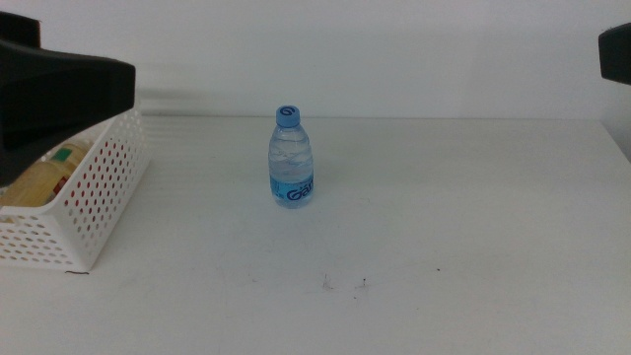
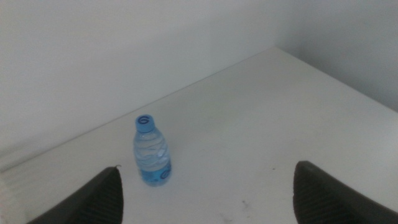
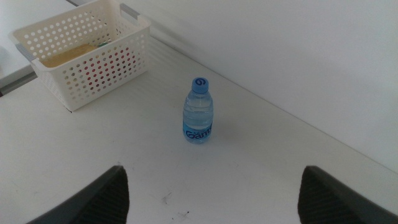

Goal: Use arms to grab the bottles and put them into the dustbin to the left of the table.

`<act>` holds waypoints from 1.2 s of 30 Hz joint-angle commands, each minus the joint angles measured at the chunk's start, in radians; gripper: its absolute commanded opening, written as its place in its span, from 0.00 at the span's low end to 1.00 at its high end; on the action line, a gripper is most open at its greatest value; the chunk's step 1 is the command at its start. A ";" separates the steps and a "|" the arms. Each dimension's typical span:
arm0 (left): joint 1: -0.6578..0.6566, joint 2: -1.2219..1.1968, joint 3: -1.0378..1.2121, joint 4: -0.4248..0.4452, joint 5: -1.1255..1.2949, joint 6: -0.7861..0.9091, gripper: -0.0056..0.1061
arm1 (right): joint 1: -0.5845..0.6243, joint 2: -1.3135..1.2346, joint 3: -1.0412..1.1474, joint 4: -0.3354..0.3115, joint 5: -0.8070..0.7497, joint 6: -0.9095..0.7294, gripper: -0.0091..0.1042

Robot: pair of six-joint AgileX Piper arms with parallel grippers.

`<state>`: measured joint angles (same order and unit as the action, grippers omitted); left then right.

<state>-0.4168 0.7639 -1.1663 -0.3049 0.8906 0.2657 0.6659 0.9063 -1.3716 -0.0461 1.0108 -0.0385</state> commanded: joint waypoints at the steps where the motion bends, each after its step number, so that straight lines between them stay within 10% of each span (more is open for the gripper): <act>1: -0.003 -0.003 0.003 0.022 -0.014 -0.002 0.89 | 0.002 -0.003 -0.006 0.000 -0.015 -0.004 0.75; 6: -0.003 0.010 0.004 0.114 -0.148 -0.012 0.89 | 0.002 -0.003 -0.006 0.000 -0.015 -0.004 0.75; 22: -0.183 0.288 0.565 -0.002 -1.319 -0.012 0.89 | 0.002 -0.003 -0.006 -0.002 -0.015 -0.004 0.75; 36: -0.210 0.585 0.786 -0.010 -1.537 -0.043 0.89 | 0.002 -0.003 -0.006 -0.002 -0.015 -0.004 0.75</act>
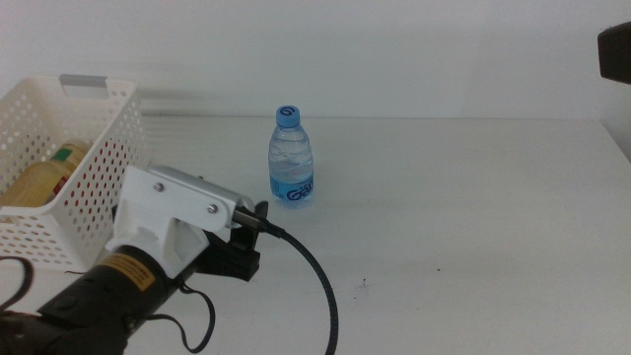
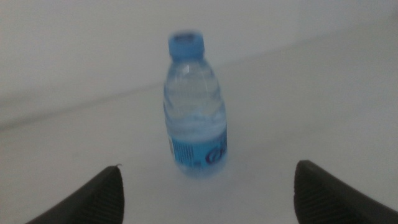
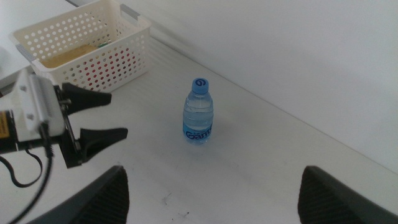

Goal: Use arms to grab the bottles and put them into the dustbin to the left of the table.

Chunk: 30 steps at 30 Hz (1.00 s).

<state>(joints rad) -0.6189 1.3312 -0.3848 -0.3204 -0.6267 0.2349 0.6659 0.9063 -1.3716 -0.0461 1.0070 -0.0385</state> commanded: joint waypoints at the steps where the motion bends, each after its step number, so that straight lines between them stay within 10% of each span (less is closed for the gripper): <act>1: -0.008 0.032 0.004 0.006 -0.019 0.001 0.89 | 0.002 -0.003 -0.006 -0.002 -0.011 -0.004 0.75; 20: -0.005 0.062 0.004 0.074 -0.051 -0.061 0.89 | 0.002 -0.003 -0.006 -0.002 -0.013 -0.004 0.75; 30: 0.041 0.356 0.069 0.221 -0.594 -0.275 0.89 | 0.002 -0.003 -0.006 -0.002 -0.013 -0.004 0.75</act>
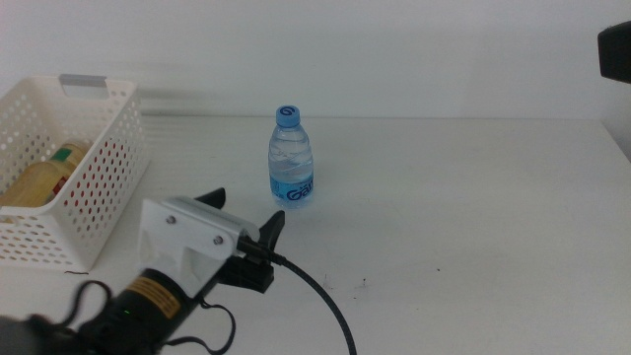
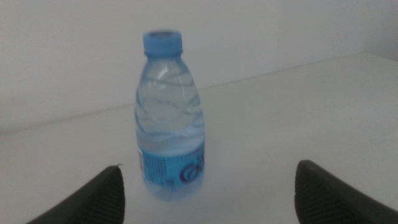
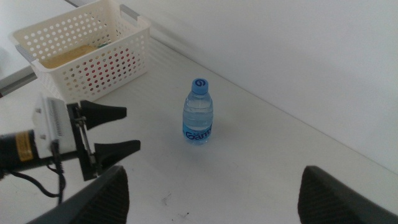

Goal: Use arms to grab the bottles and put them into the dustbin to the left of the table.

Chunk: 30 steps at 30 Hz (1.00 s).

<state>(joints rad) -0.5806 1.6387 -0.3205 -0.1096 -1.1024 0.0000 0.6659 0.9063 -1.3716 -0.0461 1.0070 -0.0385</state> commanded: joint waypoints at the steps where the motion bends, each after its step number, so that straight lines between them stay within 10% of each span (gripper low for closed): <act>1: 0.002 0.091 0.002 0.005 -0.119 -0.056 0.89 | 0.002 -0.003 -0.006 -0.002 -0.013 -0.004 0.75; 30: 0.161 0.291 -0.192 0.225 -0.119 -0.112 0.89 | 0.002 -0.003 -0.006 -0.002 -0.013 -0.004 0.75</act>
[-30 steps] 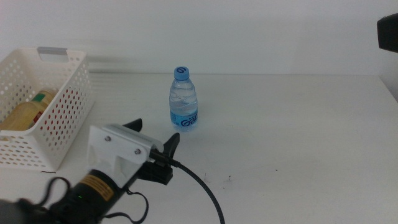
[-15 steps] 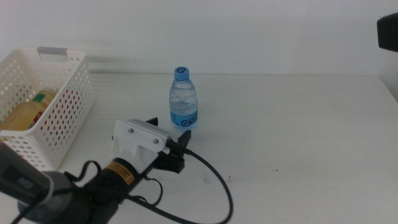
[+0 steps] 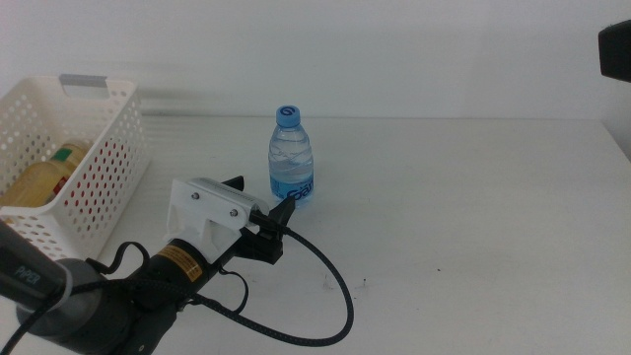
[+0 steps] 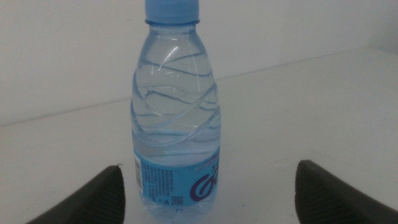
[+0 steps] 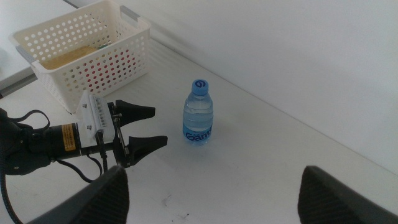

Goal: Use arms to grab the bottles and put them into the dustbin to the left of the table.

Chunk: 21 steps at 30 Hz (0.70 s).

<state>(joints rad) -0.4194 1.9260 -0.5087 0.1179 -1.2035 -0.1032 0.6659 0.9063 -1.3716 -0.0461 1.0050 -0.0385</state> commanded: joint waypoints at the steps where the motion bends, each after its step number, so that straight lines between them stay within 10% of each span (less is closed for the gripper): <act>1: 0.000 0.004 -0.004 0.002 -0.018 -0.009 0.89 | 0.002 -0.003 -0.006 -0.002 -0.011 -0.004 0.75; 21: 0.010 0.155 -0.284 0.054 0.074 -0.036 0.89 | 0.002 -0.003 -0.006 -0.002 -0.011 -0.004 0.75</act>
<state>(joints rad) -0.4152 2.0726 -0.7744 0.1682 -1.1360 -0.1300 0.6659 0.9063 -1.3716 -0.0461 1.0050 -0.0385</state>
